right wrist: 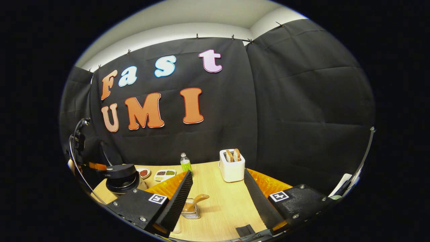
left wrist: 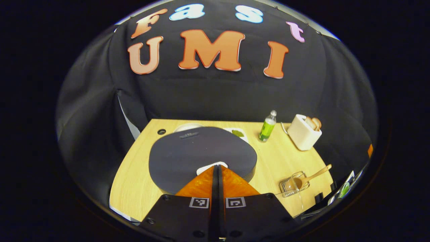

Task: Close the left gripper, press the button to open the rice cooker; take a wooden spoon from the chopstick holder with the right hand, scoop a spoonful of rice and pour it into the rice cooker, then put the wooden spoon back into the chopstick holder.

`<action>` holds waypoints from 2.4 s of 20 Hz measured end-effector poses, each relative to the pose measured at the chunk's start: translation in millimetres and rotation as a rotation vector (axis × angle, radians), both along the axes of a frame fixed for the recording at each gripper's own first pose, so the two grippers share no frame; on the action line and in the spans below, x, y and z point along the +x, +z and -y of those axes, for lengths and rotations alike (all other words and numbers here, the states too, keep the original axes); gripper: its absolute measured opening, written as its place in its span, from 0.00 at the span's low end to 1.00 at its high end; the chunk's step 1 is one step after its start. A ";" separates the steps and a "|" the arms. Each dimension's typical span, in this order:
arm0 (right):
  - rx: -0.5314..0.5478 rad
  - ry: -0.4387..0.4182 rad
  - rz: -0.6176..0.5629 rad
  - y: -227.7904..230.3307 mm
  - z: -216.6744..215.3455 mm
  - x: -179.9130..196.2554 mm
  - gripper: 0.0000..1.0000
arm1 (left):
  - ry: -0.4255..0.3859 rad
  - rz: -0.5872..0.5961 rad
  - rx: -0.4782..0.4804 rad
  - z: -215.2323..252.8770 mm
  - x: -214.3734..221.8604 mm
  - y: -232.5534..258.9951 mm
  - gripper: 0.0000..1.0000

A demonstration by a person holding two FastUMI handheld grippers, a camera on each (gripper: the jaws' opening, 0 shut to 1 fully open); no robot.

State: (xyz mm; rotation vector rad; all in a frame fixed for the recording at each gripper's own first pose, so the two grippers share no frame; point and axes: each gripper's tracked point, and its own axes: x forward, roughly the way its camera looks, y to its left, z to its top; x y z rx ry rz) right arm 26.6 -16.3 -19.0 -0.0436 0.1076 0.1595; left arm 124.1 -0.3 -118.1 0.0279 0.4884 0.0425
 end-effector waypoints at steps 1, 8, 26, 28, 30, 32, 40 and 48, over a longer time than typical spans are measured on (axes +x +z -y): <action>0.003 -0.001 0.000 -0.9 0.8 0.2 0.95 | 0.010 0.068 0.001 -2.7 1.7 22.3 0.04; 0.044 0.011 -0.047 -26.3 -8.2 15.0 0.95 | 0.061 0.232 0.036 -25.8 -37.1 93.0 0.04; 0.194 0.057 -0.337 -171.5 -61.0 80.7 0.95 | 0.307 0.465 0.139 -110.0 -130.1 157.2 0.31; 0.231 0.055 -0.372 -182.8 -65.2 82.7 0.94 | 0.324 0.467 0.138 -116.3 -135.7 156.4 0.45; 0.248 0.058 -0.403 -195.7 -68.2 83.6 0.87 | 0.345 0.475 0.149 -125.7 -140.0 156.6 0.58; 0.263 0.058 -0.423 -205.8 -72.8 86.0 0.76 | 0.365 0.479 0.169 -134.3 -142.1 156.8 0.71; 0.299 0.083 -0.433 -215.2 -90.6 93.1 0.29 | 0.389 0.451 0.177 -159.1 -145.3 142.5 0.99; 0.148 0.098 -0.353 -178.4 -119.1 80.6 0.11 | 0.345 0.462 0.141 -174.1 -133.5 145.2 1.00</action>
